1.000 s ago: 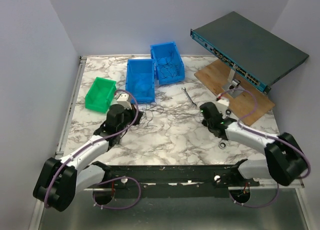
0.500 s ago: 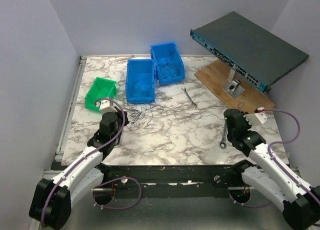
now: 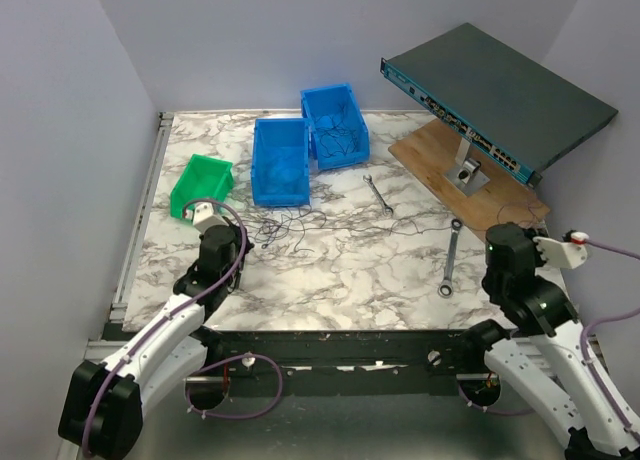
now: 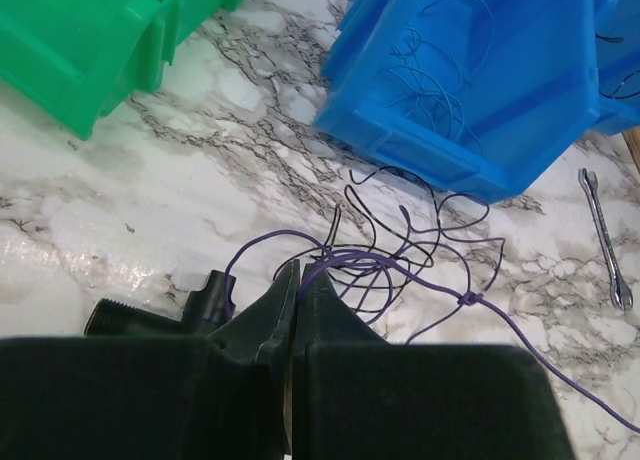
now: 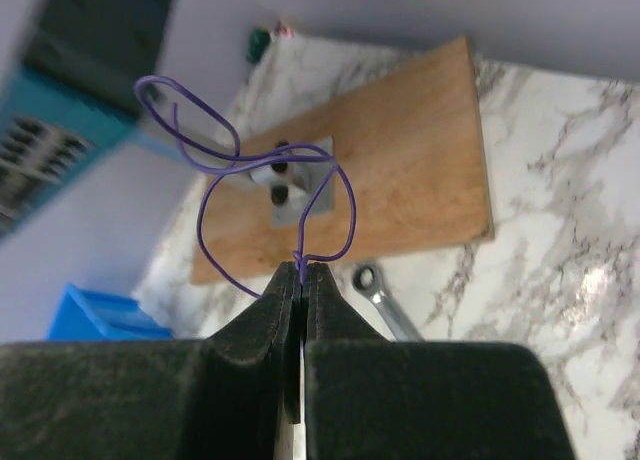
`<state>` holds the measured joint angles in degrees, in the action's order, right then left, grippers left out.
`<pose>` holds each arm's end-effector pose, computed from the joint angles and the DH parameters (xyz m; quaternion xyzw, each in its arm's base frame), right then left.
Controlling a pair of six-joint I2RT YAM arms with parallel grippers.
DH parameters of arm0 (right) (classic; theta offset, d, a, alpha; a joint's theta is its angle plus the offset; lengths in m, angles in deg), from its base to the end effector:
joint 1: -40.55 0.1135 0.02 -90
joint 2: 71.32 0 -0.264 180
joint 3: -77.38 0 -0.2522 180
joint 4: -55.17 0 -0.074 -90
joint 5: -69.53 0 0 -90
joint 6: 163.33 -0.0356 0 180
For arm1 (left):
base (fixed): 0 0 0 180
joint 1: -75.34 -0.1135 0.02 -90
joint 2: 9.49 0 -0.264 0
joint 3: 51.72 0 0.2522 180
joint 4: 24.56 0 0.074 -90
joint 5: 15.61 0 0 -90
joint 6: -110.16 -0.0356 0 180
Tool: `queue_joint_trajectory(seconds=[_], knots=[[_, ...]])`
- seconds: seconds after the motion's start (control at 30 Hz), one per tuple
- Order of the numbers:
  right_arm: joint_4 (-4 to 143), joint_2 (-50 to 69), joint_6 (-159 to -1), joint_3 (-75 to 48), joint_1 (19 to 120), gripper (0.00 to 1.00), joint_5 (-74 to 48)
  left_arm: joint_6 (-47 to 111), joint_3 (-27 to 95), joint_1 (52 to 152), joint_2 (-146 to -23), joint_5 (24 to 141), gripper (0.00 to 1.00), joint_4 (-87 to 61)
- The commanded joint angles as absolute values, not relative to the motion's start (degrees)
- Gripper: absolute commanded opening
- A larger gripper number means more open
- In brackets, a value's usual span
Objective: Untangle the cables
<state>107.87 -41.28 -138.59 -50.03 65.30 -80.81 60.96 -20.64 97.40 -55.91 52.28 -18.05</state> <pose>0.1070 0.0153 0.2964 0.4946 0.6161 -0.0030 0.6130 0.1723 -0.0554 0.1982 -0.2384 0.7846 -0.1512 0.5520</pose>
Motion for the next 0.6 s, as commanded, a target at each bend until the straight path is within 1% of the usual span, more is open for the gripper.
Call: queue_joint_trajectory(seconds=[0.0,0.07,0.17,0.27,0.33,0.37,0.47,0.57], knots=[[120.3,-44.3,-146.3,-42.3,65.1,0.01,-93.3,63.8,-19.9,96.4,-56.4,48.6,0.0,-15.5],[124.2,-45.8,-149.8,-40.4,65.2,0.01,-95.9,64.1,-19.7,96.3,-57.1,48.5,0.0,-15.3],[124.9,-48.4,-148.9,-39.2,65.2,0.01,-97.7,64.8,-19.2,96.0,-58.2,48.2,0.0,-14.4],[124.0,-50.7,-145.8,-38.6,65.2,0.01,-98.4,65.2,-19.2,95.6,-58.5,48.6,0.0,-14.6],[119.9,-51.6,-139.7,-38.7,65.1,0.01,-97.6,64.9,-19.1,95.6,-58.5,48.7,0.0,-14.5],[118.4,-51.8,-137.3,-38.9,65.1,0.01,-96.6,64.7,-19.1,95.6,-58.4,48.8,0.0,-14.4],[107.1,-52.0,-123.1,-41.5,65.2,0.01,-88.2,61.3,-19.6,95.6,-58.1,53.3,0.0,-18.1],[103.0,-50.9,-119.1,-43.5,65.1,0.01,-80.0,55.8,-19.9,95.6,-58.5,62.0,0.0,-23.1]])
